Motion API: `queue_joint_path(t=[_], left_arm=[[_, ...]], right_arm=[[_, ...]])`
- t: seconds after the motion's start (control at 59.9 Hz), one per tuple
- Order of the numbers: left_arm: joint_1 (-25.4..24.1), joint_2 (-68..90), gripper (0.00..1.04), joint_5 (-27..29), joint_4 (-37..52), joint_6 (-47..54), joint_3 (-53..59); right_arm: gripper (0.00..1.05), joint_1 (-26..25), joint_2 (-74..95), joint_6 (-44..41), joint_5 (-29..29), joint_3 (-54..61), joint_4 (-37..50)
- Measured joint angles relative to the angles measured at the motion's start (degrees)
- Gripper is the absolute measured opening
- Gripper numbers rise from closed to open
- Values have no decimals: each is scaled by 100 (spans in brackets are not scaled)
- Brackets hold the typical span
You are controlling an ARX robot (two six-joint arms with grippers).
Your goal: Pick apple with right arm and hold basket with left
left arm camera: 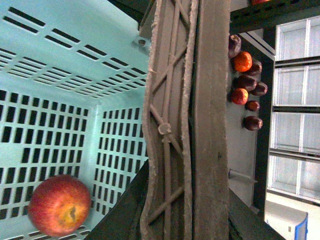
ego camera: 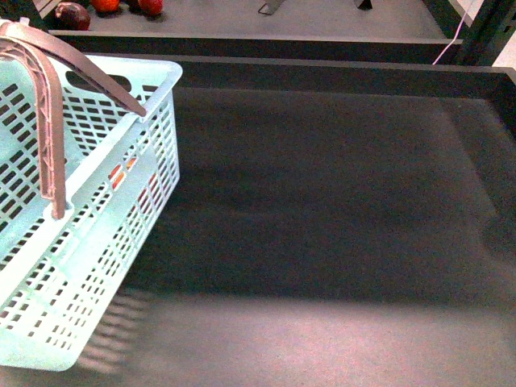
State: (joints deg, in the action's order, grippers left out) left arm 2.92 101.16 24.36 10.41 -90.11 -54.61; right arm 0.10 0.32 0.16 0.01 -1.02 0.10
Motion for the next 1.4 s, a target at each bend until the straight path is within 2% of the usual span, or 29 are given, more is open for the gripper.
queue_joint_path(t=[0.317, 0.551, 0.751, 0.934, 1.018, 1.184, 1.335, 1.351, 1.385, 1.401], left_arm=[[31, 120, 24, 452, 111, -682, 348], [70, 94, 25, 479, -345, -876, 326], [85, -44, 57, 402, -719, -1029, 278], [232, -632, 89, 409, -1515, -1217, 267], [361, -973, 99, 446, -1895, -1270, 267], [636, -1725, 98, 505, -2752, -1054, 149], [688, -1941, 98, 494, -2820, -872, 31], [678, -1945, 97, 354, -2686, -728, 76], [597, -2017, 92, -140, -1856, -7, 387], [553, -2072, 88, -557, -1196, 514, 647]], right_arm=[[96, 0, 0, 0, 0, 0, 0], [96, 0, 0, 0, 0, 0, 0], [96, 0, -2, 0, 0, 0, 0], [96, 0, -2, 0, 0, 0, 0], [96, 0, 0, 0, 0, 0, 0], [96, 0, -2, 0, 0, 0, 0], [96, 0, -2, 0, 0, 0, 0], [96, 0, -2, 0, 0, 0, 0], [96, 0, 0, 0, -2, 0, 0], [96, 0, 0, 0, -2, 0, 0]])
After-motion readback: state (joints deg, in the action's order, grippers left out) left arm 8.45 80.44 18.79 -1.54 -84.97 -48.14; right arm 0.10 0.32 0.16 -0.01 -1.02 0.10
